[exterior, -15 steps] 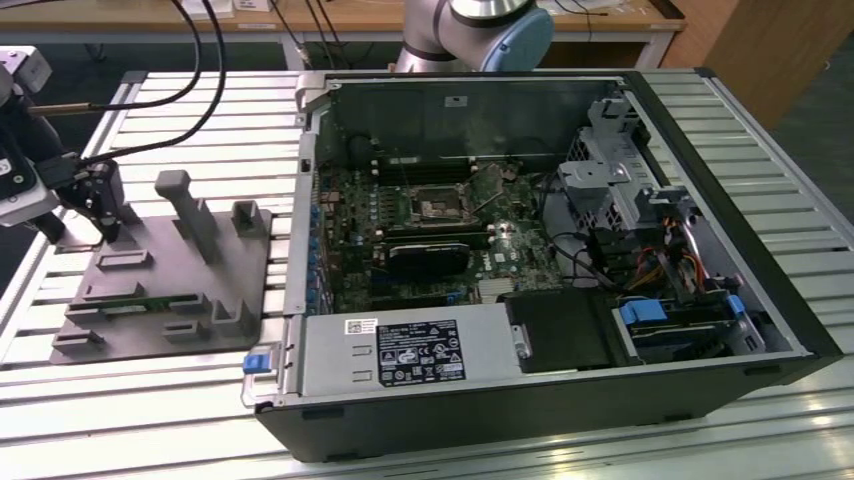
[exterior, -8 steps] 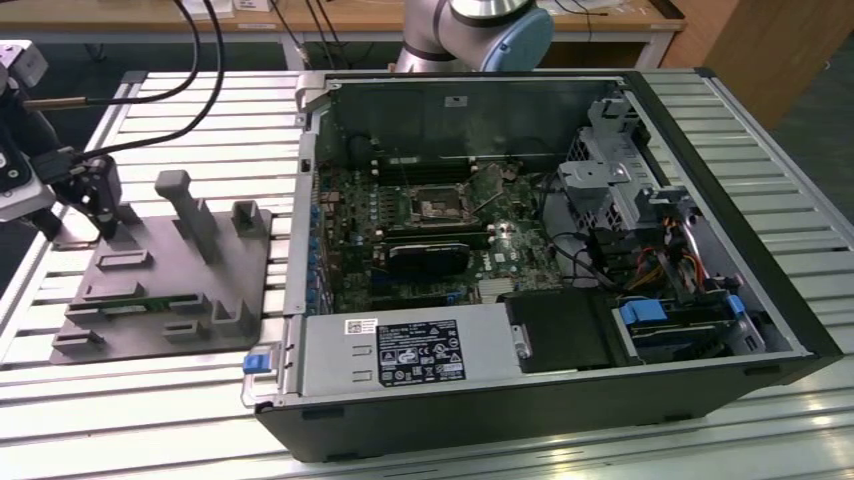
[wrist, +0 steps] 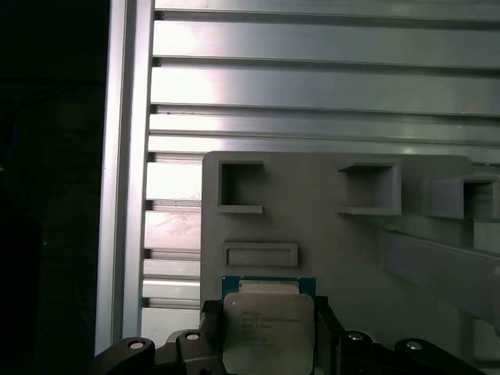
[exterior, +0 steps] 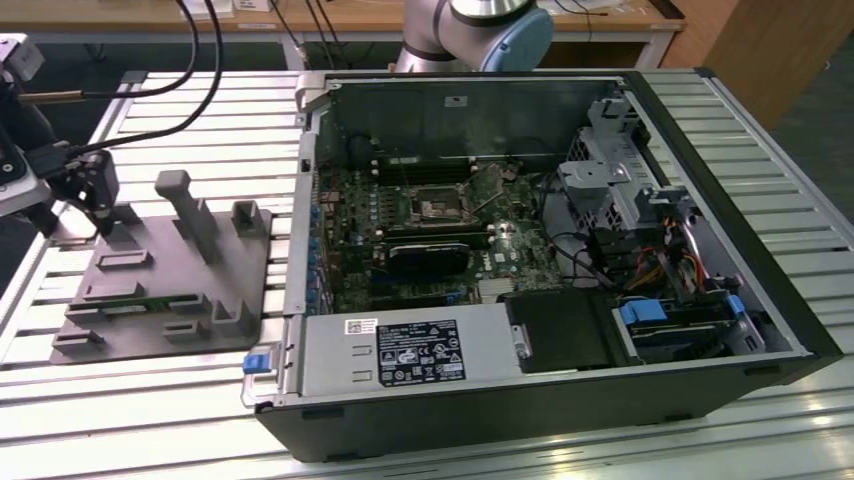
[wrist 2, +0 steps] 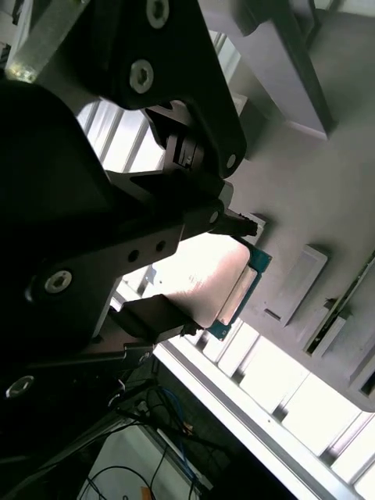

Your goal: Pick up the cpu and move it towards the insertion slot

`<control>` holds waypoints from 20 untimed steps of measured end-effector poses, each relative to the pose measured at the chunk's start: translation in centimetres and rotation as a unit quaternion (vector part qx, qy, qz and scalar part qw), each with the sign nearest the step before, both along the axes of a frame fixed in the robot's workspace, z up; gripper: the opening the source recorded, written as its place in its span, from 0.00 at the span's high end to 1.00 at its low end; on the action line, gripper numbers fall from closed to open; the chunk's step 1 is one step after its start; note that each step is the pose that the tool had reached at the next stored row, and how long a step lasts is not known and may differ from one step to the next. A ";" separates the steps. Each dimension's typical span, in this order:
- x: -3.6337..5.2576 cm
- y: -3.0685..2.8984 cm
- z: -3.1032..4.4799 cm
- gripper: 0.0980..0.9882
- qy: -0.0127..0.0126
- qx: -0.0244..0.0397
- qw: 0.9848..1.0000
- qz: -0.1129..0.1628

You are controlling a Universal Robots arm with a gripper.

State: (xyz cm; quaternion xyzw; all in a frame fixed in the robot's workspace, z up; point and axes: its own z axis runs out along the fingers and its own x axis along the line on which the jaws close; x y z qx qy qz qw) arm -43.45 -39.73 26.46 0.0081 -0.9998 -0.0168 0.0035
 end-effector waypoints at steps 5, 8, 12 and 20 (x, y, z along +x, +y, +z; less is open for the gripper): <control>0.00 0.01 0.32 0.50 0.000 0.000 1.000 0.000; 0.00 0.02 0.55 0.50 0.000 0.000 1.000 0.000; 0.00 0.03 0.93 0.50 0.000 0.000 1.000 0.000; 0.00 0.06 1.55 0.50 0.000 0.000 1.000 0.000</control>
